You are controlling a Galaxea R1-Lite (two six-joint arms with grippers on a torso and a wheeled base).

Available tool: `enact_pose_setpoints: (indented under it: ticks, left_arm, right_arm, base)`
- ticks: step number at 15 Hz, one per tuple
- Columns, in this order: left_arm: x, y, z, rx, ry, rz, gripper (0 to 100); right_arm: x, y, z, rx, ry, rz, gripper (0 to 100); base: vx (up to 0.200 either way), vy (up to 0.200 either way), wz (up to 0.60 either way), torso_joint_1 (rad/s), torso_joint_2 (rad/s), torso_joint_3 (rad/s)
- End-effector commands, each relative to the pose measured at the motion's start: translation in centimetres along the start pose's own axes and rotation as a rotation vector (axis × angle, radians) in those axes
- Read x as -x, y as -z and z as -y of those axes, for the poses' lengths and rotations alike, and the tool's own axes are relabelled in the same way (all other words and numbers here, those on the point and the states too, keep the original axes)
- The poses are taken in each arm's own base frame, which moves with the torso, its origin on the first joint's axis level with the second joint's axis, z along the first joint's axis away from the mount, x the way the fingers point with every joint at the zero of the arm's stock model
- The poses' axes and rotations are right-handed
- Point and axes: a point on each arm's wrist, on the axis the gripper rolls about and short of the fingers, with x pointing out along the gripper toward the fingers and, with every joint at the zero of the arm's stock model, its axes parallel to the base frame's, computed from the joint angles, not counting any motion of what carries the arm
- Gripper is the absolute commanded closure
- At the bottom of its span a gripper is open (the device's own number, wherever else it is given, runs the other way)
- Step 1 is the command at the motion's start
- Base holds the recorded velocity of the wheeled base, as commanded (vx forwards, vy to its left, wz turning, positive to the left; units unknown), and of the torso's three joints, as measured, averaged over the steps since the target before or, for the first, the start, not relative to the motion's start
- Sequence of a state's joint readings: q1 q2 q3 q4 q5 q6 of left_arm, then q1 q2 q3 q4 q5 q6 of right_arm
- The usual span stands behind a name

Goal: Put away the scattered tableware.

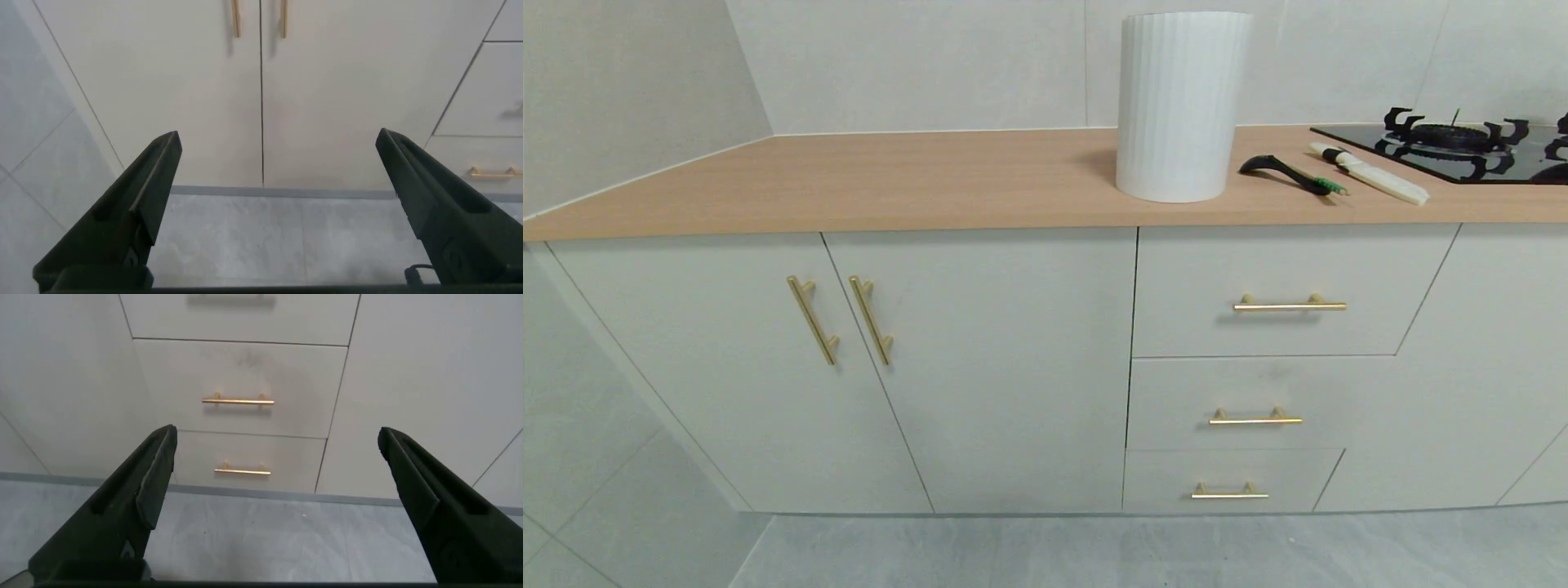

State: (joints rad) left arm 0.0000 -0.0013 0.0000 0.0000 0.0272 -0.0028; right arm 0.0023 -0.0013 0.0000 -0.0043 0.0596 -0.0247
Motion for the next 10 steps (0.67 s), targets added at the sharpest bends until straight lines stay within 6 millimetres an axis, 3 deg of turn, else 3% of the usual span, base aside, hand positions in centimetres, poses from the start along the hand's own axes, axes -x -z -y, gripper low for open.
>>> enact_pose_setpoints:
  ticks: [1,10]
  left_arm:
    - [-0.01,0.0,0.0,0.0,0.0,-0.001,0]
    - [-0.01,0.0,0.0,0.0,0.0,-0.001,0]
  right_arm:
    - [-0.01,-0.01,0.0,0.0,-0.001,-0.001,0]
    - [-0.01,-0.02,0.0,0.003,-0.001,0.001,0]
  base:
    - [0.0,0.0,0.0,0.0,0.0,0.0]
    - [0.0,0.0,0.0,0.0,0.0,0.0]
